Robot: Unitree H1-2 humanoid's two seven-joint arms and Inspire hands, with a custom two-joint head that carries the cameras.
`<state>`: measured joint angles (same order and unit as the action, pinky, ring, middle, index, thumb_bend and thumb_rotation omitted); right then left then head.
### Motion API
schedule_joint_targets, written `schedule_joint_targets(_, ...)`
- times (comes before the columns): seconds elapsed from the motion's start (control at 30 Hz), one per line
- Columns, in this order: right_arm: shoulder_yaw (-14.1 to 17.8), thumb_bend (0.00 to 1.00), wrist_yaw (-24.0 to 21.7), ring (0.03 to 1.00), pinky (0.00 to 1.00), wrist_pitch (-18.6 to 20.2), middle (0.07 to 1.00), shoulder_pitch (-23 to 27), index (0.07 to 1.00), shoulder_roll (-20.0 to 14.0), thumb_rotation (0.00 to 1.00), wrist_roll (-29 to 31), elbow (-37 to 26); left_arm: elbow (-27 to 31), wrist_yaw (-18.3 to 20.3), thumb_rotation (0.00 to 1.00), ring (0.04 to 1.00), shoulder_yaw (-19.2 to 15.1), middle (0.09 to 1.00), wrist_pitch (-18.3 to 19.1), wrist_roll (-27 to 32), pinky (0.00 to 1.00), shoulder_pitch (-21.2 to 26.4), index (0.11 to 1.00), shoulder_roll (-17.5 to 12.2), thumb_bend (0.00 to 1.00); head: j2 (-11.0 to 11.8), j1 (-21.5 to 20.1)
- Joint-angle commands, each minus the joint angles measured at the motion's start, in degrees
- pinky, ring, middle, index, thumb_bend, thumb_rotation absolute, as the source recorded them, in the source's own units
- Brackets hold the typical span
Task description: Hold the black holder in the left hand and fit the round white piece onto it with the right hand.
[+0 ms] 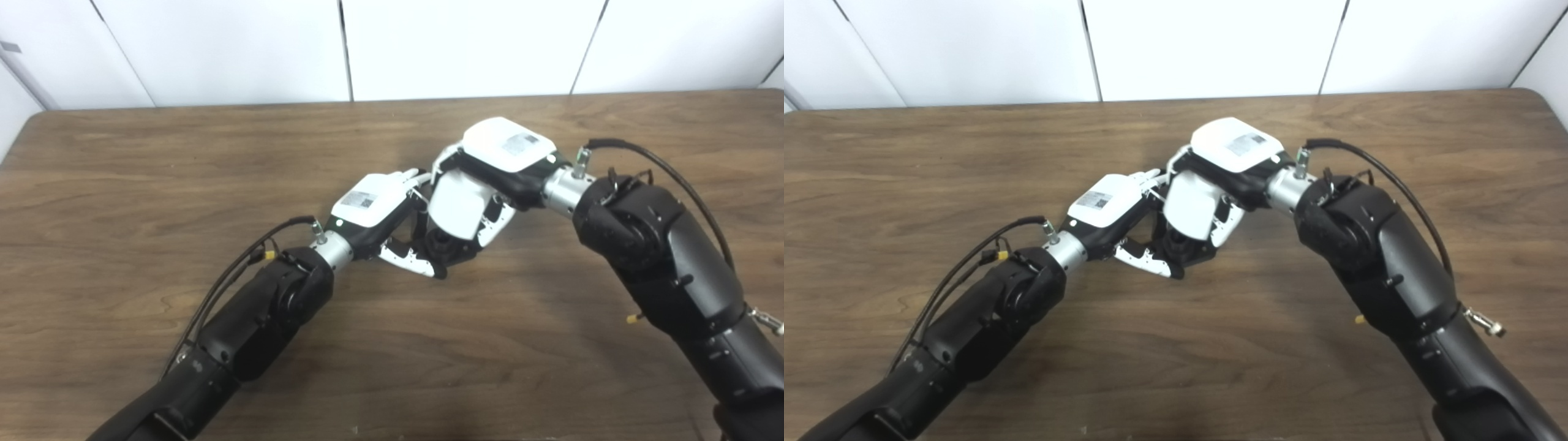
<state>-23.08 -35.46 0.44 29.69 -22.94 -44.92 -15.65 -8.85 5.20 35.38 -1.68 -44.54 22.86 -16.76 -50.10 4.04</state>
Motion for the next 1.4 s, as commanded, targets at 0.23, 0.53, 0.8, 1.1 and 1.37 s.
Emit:
schedule_joint_targets(0.23, 1.5, 0.53, -0.1, 0.75, 0.66, -1.9, 0.717, 4.3, 0.48, -0.7, 0.14, 0.5, -2.8, -3.5, 5.7, 0.07, 0.974, 2.6, 0.942, 0.5, -2.0, 0.95, -2.8, 0.483, -0.9, 0.52, 0.0, 0.1)
schedule_joint_targets(0.53, 1.3, 0.53, -0.6, 0.744, 0.65, -2.6, 0.714, 4.0, 0.48, -0.7, 0.14, 1.1, -3.0, -3.3, 5.7, 0.07, 0.965, 2.7, 0.938, 0.6, -2.2, 0.94, -2.8, 0.484, -1.0, 0.52, -0.2, 0.0)
schedule_joint_targets(0.8, 0.3, 0.53, -1.9, 0.747, 0.66, -4.6, 0.717, 3.0, 0.48, -1.2, 0.14, 1.2, -2.4, -3.3, 5.8, 0.07, 0.967, 2.7, 0.945, 0.5, -2.0, 0.94, -2.9, 0.483, -1.0, 0.52, -0.4, 0.3)
schedule_joint_targets(1.1, -0.8, 0.53, -1.5, 0.747, 0.7, -7.0, 0.719, 1.4, 0.481, -0.8, 0.14, 0.6, -0.5, -3.1, 6.2, 0.07, 0.965, 2.5, 0.946, 1.1, -1.8, 0.95, -2.8, 0.483, -0.6, 0.52, -0.5, 0.5)
schedule_joint_targets(1.37, -2.1, 0.53, -1.6, 0.763, 0.72, -7.7, 0.726, 0.9, 0.481, -0.4, 0.14, 0.3, 0.9, -2.8, 6.2, 0.07, 0.963, 2.6, 0.943, 1.2, -2.0, 0.95, -2.9, 0.482, -0.5, 0.52, -0.7, 0.6)
